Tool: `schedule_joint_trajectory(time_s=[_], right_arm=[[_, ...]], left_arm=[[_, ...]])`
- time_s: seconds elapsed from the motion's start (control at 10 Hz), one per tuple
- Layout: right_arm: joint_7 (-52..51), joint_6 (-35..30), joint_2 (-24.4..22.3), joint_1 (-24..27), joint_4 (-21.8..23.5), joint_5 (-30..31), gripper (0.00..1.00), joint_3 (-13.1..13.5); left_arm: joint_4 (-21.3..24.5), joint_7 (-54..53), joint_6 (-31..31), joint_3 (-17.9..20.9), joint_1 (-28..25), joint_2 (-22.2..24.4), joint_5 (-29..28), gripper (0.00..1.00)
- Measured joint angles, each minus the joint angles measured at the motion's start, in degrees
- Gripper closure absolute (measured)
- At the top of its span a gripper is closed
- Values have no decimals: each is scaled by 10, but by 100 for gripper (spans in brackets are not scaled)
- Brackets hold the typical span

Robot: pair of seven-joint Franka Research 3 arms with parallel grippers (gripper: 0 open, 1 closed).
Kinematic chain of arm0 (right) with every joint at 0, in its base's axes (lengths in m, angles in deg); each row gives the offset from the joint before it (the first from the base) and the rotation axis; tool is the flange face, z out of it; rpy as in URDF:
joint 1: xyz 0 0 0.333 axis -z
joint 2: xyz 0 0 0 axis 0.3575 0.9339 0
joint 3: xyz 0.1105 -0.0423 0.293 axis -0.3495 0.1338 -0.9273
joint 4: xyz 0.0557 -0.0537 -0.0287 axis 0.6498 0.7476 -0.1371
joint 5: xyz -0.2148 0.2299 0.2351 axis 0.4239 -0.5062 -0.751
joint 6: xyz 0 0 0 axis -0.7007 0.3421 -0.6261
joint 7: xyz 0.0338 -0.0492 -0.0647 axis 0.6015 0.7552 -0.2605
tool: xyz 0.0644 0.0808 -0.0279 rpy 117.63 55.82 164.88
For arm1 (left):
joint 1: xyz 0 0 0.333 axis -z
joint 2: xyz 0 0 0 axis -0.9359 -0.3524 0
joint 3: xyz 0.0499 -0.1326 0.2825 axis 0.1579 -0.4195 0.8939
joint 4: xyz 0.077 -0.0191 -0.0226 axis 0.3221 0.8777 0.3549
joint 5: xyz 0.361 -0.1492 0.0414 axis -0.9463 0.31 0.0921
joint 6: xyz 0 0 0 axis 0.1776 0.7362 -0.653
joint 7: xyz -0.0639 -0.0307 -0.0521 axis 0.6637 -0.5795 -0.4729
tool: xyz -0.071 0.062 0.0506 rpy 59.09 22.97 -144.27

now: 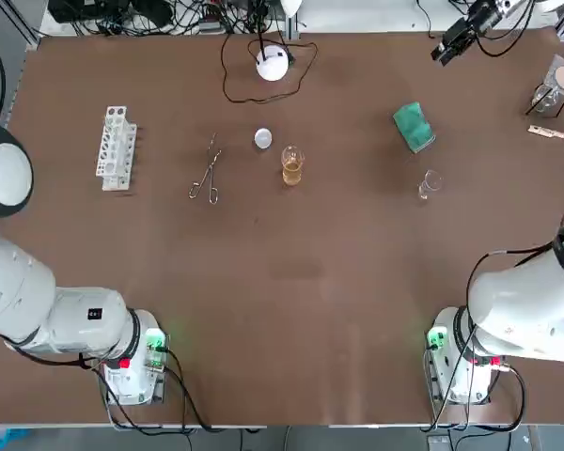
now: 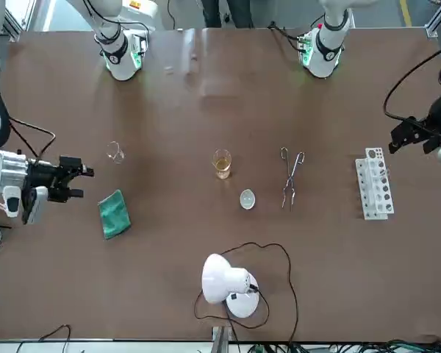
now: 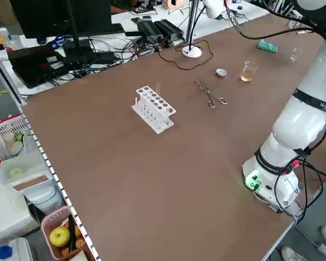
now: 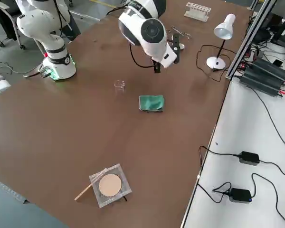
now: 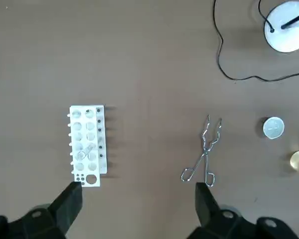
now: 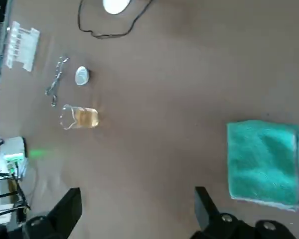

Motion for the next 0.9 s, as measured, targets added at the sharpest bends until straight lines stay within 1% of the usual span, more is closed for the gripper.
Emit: schedule_joint_trajectory(time_s=[0.2, 0.4, 0.6, 0.9], right_arm=[[91, 0, -20, -8, -2, 43, 0, 0], [143, -1, -36, -17, -1, 66, 0, -1], [193, -1, -53, -22, -1, 104, 0, -1], [267, -12, -87, -45, -1, 126, 0, 0]], left_arm=[[0, 0, 0, 0, 0, 0, 0, 0], [0, 0, 0, 0, 0, 0, 0, 0], [0, 0, 0, 0, 0, 0, 0, 0], [1, 0, 0, 1, 0, 0, 0, 0]])
